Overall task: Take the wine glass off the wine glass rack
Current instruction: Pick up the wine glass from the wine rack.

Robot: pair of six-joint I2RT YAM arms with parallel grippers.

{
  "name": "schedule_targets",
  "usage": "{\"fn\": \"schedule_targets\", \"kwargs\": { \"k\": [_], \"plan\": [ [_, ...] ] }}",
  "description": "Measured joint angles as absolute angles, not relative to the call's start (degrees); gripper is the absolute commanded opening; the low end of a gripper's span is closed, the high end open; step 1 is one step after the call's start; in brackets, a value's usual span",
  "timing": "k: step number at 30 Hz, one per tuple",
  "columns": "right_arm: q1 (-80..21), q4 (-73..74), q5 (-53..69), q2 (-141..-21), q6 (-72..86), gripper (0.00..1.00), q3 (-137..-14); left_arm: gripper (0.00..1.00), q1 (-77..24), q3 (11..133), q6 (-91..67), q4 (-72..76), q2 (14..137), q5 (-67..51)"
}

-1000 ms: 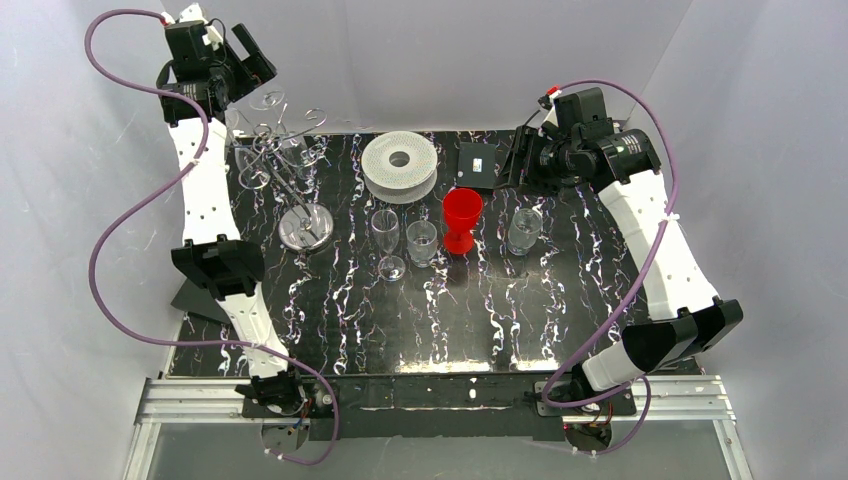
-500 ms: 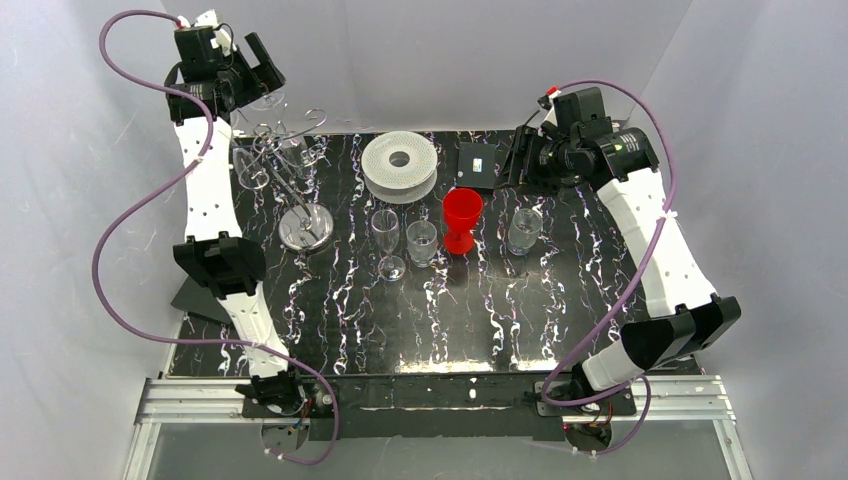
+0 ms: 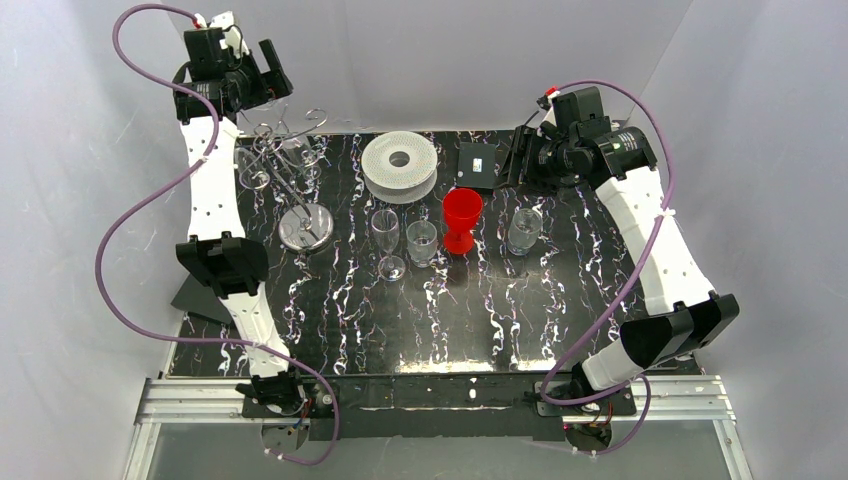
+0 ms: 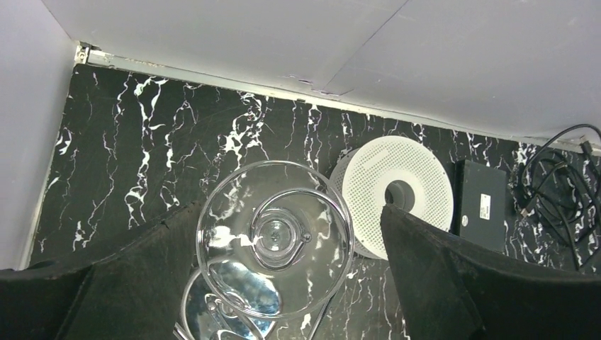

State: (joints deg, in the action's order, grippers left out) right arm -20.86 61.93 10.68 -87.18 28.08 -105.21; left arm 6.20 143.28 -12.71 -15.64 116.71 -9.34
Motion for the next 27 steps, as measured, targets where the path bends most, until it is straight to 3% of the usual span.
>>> {"fn": "schedule_targets", "kwargs": {
  "k": [11,27],
  "plan": [
    [-20.7,61.9,10.7,-87.5,28.1,0.62,-105.2,0.89,5.3,143.3,-8.8,-17.0,116.7,-7.9],
    [-20.6,61.8,10.8,-87.5,28.1,0.62,-105.2,0.64,5.3,143.3,-8.1,-17.1,116.7,-7.3]
  ]
}}
